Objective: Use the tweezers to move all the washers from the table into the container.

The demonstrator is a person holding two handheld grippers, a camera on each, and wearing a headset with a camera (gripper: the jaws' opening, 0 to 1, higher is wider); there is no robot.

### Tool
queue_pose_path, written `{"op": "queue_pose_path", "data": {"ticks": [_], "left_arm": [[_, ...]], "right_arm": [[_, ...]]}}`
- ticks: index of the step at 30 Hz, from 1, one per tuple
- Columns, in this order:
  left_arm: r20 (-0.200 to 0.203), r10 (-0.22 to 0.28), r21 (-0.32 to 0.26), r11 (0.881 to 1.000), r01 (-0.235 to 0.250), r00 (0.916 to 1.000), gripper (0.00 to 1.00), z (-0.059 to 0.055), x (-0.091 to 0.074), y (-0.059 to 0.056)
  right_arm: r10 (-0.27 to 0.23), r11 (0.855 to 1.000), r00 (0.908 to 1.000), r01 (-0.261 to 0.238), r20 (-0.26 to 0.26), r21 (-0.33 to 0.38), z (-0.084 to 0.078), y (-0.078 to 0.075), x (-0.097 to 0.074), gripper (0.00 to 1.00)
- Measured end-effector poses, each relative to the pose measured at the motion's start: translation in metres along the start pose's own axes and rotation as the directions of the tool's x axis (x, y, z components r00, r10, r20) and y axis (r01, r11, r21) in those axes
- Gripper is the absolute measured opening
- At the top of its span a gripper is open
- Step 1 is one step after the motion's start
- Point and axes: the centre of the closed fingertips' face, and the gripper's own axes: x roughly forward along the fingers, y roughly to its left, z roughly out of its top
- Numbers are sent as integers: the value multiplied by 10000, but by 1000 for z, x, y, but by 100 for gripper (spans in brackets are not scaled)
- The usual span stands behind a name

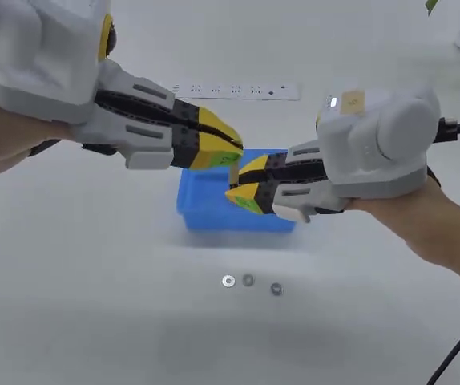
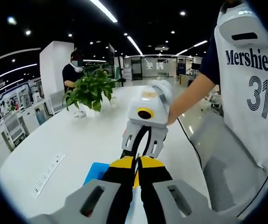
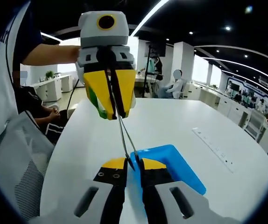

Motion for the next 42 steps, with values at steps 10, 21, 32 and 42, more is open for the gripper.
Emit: {"op": "queue_pose_path", "data": {"ticks": [10,21,32,42], "left_arm": [[-56,-103,-169,9998,102,9999,6,-10,-1,-14],[-274,-201,-562,9982,186,9994,6,-30,0,-29],[-164,-340,-1118,9932,319,9993,6,-48,3,-41],[-254,-486,-1503,9876,443,9985,6,-62,6,-49]], "right_arm": [[109,9999,9997,-110,-224,-58,-9,19,-2,11],[384,9993,9976,-382,-583,49,-28,34,4,11],[604,9980,9931,-621,-1003,-135,-46,48,9,11],[904,9959,9889,-898,-1177,100,-60,57,16,11]]}}
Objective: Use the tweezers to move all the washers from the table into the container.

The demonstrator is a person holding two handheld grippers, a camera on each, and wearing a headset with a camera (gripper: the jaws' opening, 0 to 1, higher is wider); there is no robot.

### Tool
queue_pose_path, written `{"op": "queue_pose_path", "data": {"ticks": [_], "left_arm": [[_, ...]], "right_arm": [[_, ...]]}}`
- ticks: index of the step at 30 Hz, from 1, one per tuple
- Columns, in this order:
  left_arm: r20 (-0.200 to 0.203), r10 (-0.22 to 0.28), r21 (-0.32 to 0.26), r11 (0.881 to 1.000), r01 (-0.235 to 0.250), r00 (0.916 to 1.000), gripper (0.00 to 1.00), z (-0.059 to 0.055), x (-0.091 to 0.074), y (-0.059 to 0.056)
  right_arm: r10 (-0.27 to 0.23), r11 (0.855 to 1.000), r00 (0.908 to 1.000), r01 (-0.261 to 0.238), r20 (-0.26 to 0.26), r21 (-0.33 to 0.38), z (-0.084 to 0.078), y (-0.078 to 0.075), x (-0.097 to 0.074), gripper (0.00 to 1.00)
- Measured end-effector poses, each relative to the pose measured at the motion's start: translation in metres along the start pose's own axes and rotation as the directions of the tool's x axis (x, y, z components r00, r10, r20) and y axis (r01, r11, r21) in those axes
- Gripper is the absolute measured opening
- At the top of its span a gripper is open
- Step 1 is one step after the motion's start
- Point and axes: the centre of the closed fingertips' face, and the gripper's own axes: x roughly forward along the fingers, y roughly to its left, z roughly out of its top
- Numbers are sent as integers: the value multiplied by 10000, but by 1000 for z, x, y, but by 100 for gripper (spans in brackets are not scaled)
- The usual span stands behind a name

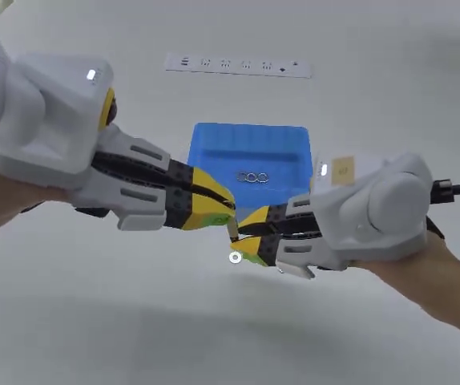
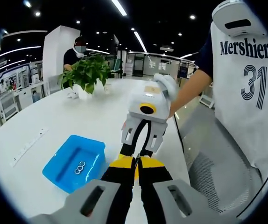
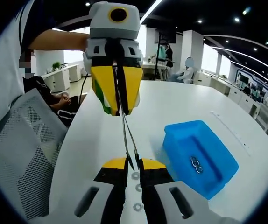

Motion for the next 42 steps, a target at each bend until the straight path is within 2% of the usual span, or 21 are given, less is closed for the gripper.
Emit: {"op": "queue_pose_path", "data": {"ticks": [16,36,42], "left_arm": [[40,-125,-478,9988,127,9999,6,-7,11,-5],[-75,-118,-736,9972,112,9999,6,-21,15,3],[-21,-111,-726,9973,109,9999,6,-21,15,4]], "right_arm": [[178,9992,9998,-173,-127,354,-13,5,5,11],[402,9976,9987,-383,-318,574,-24,4,15,11],[363,9974,9989,-344,-283,634,-24,3,15,11]]}}
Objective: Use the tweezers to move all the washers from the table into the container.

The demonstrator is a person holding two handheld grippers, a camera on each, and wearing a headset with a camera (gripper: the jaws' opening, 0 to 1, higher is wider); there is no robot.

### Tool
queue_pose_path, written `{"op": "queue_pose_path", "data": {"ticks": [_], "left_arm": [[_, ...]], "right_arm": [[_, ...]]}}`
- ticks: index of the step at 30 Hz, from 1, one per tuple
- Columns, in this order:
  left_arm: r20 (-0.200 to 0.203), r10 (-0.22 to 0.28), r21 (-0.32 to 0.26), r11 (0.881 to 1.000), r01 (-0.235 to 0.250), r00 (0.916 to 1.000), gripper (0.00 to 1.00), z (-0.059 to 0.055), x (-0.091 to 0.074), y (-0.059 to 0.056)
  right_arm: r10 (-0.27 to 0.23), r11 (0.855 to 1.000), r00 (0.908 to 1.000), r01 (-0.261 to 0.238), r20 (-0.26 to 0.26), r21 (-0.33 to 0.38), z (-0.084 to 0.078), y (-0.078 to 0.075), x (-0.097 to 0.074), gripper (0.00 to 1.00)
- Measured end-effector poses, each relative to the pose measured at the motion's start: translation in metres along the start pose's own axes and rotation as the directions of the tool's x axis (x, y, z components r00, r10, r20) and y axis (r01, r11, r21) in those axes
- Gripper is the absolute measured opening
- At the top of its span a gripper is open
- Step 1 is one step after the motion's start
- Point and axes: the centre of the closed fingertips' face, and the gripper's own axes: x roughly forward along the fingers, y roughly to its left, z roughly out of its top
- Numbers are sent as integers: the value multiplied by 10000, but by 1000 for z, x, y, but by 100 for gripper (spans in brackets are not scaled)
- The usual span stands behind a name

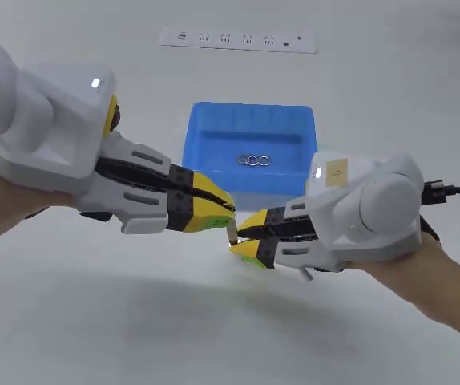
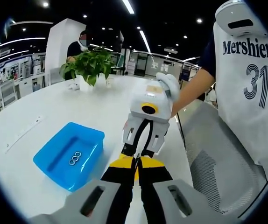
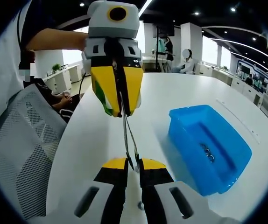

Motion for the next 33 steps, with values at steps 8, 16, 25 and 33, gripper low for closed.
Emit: {"op": "queue_pose_path", "data": {"ticks": [8,16,25,33], "left_arm": [[136,8,-127,9999,-7,9999,6,2,3,3],[101,-137,-207,9997,140,9999,6,-1,0,4],[16,-72,-165,9998,72,10000,6,-2,-2,6],[28,-10,-88,10000,10,10000,6,-1,-1,8]], "right_arm": [[-38,9999,10000,38,26,115,-1,-4,0,11],[-20,9998,10000,20,-6,192,-1,-2,0,11],[73,9999,10000,-73,-10,135,0,2,1,11],[14,9998,10000,-15,25,192,1,2,0,11]]}}
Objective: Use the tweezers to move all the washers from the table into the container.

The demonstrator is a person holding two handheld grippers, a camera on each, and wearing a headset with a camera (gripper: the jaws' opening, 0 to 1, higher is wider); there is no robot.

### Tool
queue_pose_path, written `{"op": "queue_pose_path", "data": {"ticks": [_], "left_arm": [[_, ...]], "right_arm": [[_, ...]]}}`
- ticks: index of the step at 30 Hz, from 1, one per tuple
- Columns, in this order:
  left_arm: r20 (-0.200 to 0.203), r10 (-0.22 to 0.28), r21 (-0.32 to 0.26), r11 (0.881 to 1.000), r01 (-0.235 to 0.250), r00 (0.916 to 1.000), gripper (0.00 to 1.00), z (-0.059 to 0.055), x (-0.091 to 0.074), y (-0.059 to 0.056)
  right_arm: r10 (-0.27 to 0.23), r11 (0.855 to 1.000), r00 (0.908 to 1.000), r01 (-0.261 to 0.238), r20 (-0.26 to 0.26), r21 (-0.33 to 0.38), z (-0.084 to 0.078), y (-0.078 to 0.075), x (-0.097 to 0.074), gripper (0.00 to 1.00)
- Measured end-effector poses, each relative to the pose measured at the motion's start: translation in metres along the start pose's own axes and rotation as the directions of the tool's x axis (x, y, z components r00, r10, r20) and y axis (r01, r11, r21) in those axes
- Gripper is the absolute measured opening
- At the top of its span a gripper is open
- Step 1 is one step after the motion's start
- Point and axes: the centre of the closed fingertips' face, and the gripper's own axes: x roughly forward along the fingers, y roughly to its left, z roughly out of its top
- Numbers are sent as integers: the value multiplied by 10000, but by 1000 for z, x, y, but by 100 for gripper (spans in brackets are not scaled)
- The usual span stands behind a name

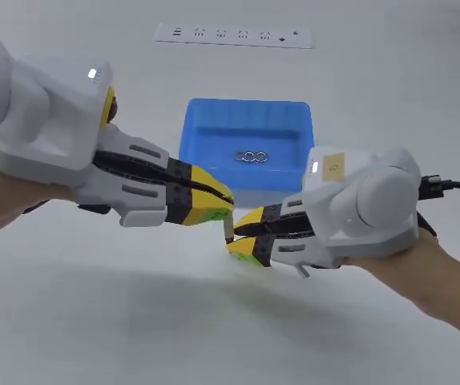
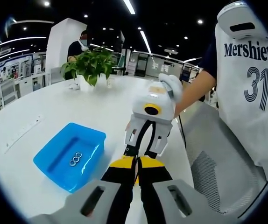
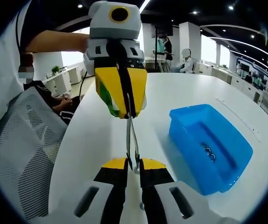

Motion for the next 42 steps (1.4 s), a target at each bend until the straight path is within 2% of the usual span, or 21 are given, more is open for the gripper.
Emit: {"op": "queue_pose_path", "data": {"ticks": [9,15,37,42], "left_arm": [[129,-146,94,9999,144,9998,6,6,2,-3],[105,-247,103,9996,246,9996,6,6,3,-5],[-115,-273,244,9993,276,9996,6,0,3,-5],[-179,-140,414,9990,147,9997,6,0,4,-4]], "right_arm": [[-155,9999,9998,154,137,50,3,-4,-3,11],[-164,9998,9997,162,174,105,1,-1,-5,11],[-156,9997,9997,153,168,184,-3,0,-1,11],[-181,9998,9998,179,113,98,-6,0,0,11]]}}
